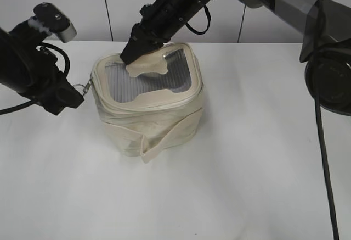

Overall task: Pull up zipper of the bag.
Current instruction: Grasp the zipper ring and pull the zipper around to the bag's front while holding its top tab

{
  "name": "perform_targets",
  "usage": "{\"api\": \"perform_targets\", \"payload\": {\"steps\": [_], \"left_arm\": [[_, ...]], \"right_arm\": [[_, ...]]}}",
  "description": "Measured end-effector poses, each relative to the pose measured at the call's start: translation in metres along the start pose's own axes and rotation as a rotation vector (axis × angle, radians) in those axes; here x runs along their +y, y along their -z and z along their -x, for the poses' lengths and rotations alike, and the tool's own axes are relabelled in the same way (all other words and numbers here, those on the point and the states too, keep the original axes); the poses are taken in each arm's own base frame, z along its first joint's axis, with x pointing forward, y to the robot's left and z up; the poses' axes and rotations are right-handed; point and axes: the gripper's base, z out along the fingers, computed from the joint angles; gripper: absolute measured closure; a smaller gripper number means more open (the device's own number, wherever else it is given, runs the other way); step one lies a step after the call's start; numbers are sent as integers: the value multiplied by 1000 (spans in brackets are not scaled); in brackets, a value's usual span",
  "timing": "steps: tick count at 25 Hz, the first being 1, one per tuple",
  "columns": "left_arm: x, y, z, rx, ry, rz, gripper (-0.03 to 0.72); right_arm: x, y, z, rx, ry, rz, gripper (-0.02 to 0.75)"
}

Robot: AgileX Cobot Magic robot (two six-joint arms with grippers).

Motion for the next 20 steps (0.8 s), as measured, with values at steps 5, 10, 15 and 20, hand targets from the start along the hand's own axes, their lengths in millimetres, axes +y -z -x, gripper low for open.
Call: {"api": "perform_targets", "payload": {"steps": [5, 10, 15, 20], "left_arm": [[-10, 4, 0, 25, 6, -48, 697], [-42, -6, 3, 72, -66, -130, 697], [-74, -17, -1, 108, -84, -185, 697], [-102, -25, 18, -30, -117, -140, 697]], "right_arm": [[0, 0, 0, 0, -17, 0, 693], [0, 0, 0, 2, -36, -2, 693], [0, 0, 0, 2, -49, -2, 693], [0, 0, 0, 0, -57, -1, 693]]}}
